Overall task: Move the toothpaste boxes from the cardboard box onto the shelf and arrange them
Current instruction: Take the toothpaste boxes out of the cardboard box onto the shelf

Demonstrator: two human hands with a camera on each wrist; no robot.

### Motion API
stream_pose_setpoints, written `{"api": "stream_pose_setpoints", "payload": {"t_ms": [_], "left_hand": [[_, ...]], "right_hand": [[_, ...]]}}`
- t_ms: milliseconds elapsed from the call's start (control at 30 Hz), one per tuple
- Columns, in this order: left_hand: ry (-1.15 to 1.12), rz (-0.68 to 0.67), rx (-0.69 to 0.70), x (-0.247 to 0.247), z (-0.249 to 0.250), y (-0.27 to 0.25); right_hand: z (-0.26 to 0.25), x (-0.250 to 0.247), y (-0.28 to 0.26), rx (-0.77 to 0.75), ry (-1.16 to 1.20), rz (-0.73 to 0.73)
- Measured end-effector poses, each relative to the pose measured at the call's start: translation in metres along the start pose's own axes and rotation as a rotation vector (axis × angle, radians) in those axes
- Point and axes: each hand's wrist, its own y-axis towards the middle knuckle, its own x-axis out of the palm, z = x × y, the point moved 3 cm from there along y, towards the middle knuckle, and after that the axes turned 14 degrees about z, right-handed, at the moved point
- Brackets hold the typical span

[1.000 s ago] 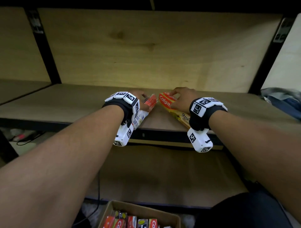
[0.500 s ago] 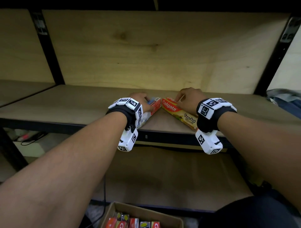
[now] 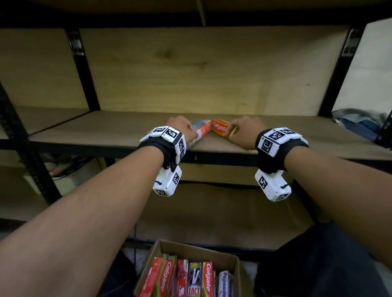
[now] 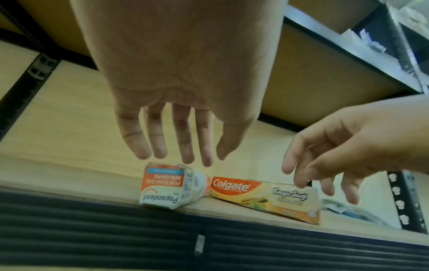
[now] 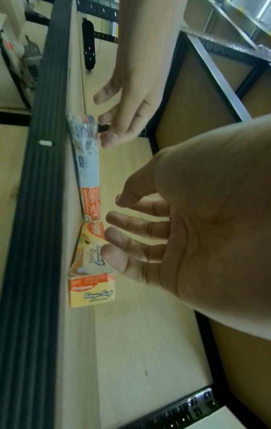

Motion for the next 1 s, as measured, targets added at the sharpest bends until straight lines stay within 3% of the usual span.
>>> {"api": "stream_pose_setpoints", "payload": {"t_ms": [100, 300, 500, 767, 1000], "left_hand": [[-0.134, -0.016, -0.03, -0.002, -0.004, -0.023], [-0.248, -0.312, -0.045, 0.016, -0.021, -0.072], [-0.29, -0.535, -0.188, 0.064, -0.06, -0.105], [-0.274, -0.695, -0.343, 0.139, -0.108, -0.146], [-0.281, -0.707, -0.461, 0.203, -0.144, -0.191]], "right_hand": [[-0.005, 0.007, -0.023, -0.005, 0.015, -0.025], [-0.008, 0.039, -0.061, -0.024, 0.085, -0.125], [-0.001, 0.098, -0.087, 0.037, 0.115, -0.288], [0.015, 0.182, -0.122, 0.099, 0.128, -0.464], [0.034, 0.259, -0.168, 0.198, 0.16, -0.629]]}}
